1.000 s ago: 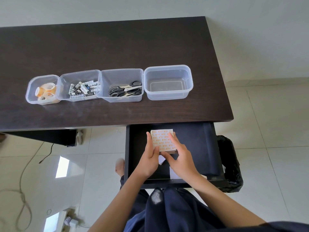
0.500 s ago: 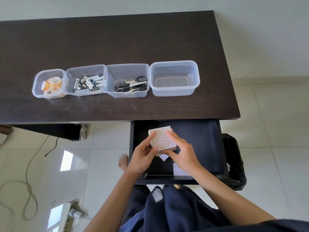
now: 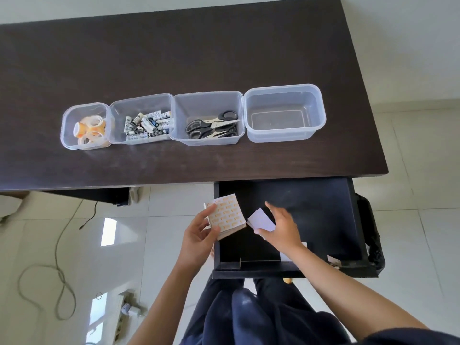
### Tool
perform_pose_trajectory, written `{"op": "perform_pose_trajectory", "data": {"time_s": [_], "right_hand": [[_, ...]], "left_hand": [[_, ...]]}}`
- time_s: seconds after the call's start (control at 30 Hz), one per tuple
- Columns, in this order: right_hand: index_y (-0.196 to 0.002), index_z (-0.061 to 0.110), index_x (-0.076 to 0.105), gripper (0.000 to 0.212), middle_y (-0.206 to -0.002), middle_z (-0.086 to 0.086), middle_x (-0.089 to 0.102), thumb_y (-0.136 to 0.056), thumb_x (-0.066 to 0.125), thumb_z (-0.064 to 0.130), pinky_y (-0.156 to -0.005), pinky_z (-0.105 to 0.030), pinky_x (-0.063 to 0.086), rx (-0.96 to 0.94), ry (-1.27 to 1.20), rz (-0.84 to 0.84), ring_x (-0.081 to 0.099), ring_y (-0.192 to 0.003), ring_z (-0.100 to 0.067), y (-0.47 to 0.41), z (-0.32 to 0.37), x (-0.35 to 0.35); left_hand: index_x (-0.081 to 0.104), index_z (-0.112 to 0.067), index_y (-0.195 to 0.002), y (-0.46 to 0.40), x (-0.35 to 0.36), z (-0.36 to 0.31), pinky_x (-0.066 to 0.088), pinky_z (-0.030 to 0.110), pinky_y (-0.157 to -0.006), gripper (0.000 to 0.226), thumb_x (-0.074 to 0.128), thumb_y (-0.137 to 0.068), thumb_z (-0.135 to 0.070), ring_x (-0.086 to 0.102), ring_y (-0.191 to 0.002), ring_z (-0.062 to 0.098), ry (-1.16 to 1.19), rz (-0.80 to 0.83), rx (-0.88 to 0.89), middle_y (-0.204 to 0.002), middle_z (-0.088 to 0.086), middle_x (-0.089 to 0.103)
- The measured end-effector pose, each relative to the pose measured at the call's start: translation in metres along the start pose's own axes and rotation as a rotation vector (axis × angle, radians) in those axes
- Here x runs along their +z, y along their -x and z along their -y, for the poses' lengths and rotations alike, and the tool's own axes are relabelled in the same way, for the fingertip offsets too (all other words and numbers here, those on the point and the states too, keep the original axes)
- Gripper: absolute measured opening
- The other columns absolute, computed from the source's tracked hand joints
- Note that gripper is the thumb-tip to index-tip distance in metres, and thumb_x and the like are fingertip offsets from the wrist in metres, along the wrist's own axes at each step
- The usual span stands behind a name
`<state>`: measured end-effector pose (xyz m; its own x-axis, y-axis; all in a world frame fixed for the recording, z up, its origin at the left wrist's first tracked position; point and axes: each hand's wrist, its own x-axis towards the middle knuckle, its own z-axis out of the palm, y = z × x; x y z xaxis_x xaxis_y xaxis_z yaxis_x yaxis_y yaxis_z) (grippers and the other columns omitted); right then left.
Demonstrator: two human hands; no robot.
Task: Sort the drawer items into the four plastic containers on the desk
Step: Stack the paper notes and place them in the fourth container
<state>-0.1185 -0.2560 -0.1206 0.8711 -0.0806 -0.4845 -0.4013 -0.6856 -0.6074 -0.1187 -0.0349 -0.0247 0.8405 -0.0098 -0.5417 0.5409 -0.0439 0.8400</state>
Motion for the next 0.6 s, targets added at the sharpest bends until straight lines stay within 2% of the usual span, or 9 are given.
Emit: {"op": "perform_pose_trajectory", "data": {"time_s": [0.13,0.23,0.37,0.43,0.5,0.6], "right_hand": [[-0.145,0.026,0.033,0.084,-0.135,-0.005,0.043,-0.073,0.076,0.036,-0.097,-0.038,0.04,0.073,0.142,-0.015,0.041,-0.124,-0.029,-0.01,0.001,0.02],[-0.141,0.024,0.04,0.073,-0.128,-0.004,0.05,-0.075,0.073,0.027,-0.095,-0.038,0.044,0.073,0.047,-0.068,0.047,-0.119,-0.028,-0.015,0.001,0.024],[-0.131,0.024,0.048,0.065,-0.122,-0.002,0.057,-0.073,0.075,0.02,-0.089,-0.041,0.051,0.052,-0.114,-0.178,0.054,-0.114,-0.024,-0.013,0.005,0.014],[-0.126,0.026,0.049,0.061,-0.117,0.003,0.058,-0.073,0.078,0.02,-0.084,-0.035,0.053,0.025,-0.187,-0.24,0.055,-0.111,-0.017,-0.007,0.014,0.004],[-0.123,0.028,0.051,0.058,-0.115,0.009,0.058,-0.073,0.08,0.023,-0.079,-0.024,0.052,-0.011,-0.265,-0.291,0.056,-0.106,-0.009,0.002,0.029,-0.009],[-0.12,0.028,0.053,0.053,-0.113,0.012,0.06,-0.074,0.08,0.027,-0.071,-0.011,0.05,-0.082,-0.345,-0.371,0.059,-0.099,-0.005,0.021,0.058,-0.029]], "left_hand": [[0.058,-0.033,-0.114,-0.007,-0.016,-0.004,0.057,0.023,-0.078,0.042,0.055,-0.091,0.001,0.065,-0.102,0.011,-0.023,0.039,-0.006,-0.121,0.0,0.058],[0.058,-0.039,-0.112,-0.014,-0.024,-0.003,0.058,0.028,-0.083,0.043,0.056,-0.091,-0.001,0.061,-0.109,0.02,-0.058,0.076,-0.019,-0.124,0.0,0.056],[0.058,-0.038,-0.114,-0.02,-0.028,-0.001,0.057,0.025,-0.078,0.043,0.056,-0.091,-0.001,0.062,-0.108,0.019,-0.08,0.109,-0.037,-0.123,-0.001,0.058],[0.057,-0.036,-0.115,-0.022,-0.029,-0.002,0.057,0.025,-0.078,0.043,0.056,-0.091,-0.001,0.062,-0.108,0.018,-0.071,0.124,-0.033,-0.122,-0.001,0.058],[0.057,-0.034,-0.118,-0.023,-0.028,-0.002,0.058,0.027,-0.08,0.044,0.057,-0.09,0.0,0.062,-0.108,0.018,-0.06,0.141,-0.03,-0.123,0.0,0.059],[0.054,-0.034,-0.122,-0.026,-0.024,-0.007,0.058,0.026,-0.077,0.047,0.058,-0.09,0.0,0.065,-0.103,0.012,-0.068,0.163,-0.019,-0.121,0.001,0.06]]}}
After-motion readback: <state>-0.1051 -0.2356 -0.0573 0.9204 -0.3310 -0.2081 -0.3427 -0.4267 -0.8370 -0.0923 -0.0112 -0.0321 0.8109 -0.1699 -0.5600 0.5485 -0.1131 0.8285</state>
